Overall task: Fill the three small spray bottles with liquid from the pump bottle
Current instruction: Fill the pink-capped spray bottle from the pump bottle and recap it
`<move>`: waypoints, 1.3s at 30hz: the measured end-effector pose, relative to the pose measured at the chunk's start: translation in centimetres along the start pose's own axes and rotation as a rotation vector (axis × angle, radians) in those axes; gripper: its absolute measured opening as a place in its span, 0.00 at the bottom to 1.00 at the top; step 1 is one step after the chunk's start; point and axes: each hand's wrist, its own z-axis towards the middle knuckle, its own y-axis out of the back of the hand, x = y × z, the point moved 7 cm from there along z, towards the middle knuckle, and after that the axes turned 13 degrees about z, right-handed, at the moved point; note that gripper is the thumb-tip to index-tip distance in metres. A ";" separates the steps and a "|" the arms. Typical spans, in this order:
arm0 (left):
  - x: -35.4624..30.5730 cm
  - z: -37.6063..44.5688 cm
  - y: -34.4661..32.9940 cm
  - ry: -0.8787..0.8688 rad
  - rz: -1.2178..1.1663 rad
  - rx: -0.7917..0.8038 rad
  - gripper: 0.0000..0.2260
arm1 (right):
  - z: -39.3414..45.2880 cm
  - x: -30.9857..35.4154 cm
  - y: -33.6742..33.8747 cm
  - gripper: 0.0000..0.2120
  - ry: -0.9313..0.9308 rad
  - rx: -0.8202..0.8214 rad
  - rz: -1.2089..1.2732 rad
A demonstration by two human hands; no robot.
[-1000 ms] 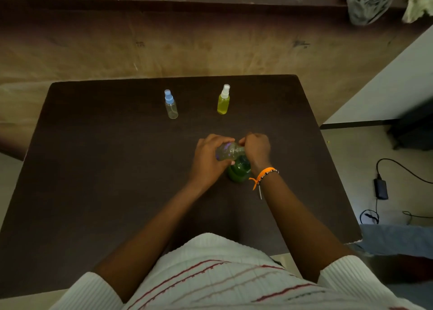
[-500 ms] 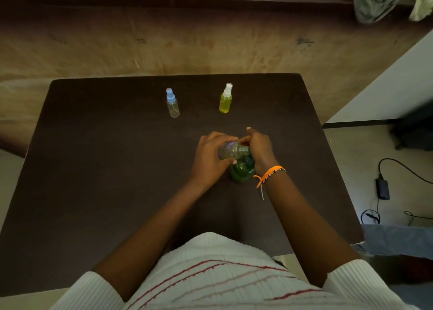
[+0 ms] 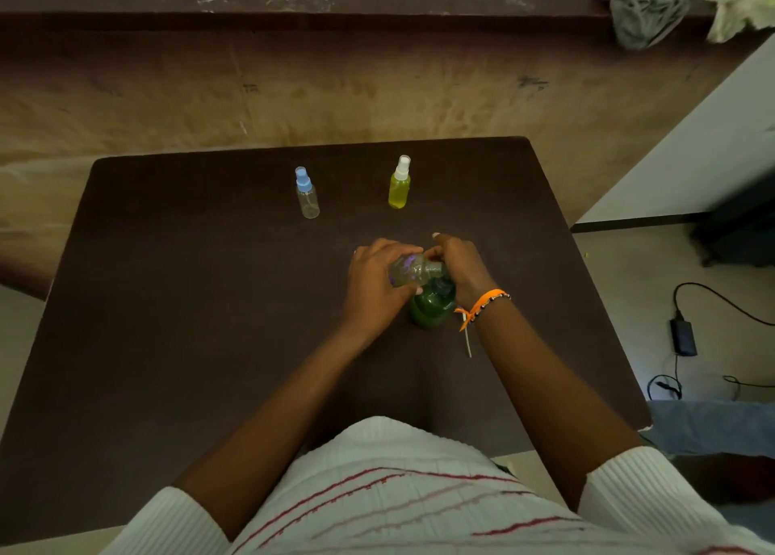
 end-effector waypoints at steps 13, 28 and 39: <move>0.4 0.2 -0.4 0.011 0.013 0.002 0.23 | -0.9 1.3 1.2 0.19 0.233 -0.199 -0.094; 0.4 0.2 -0.4 0.017 0.009 0.001 0.23 | -0.8 1.3 0.9 0.18 0.181 -0.130 -0.085; 0.3 0.1 -0.2 0.008 0.003 -0.002 0.23 | -0.2 0.2 0.4 0.21 0.040 -0.038 0.007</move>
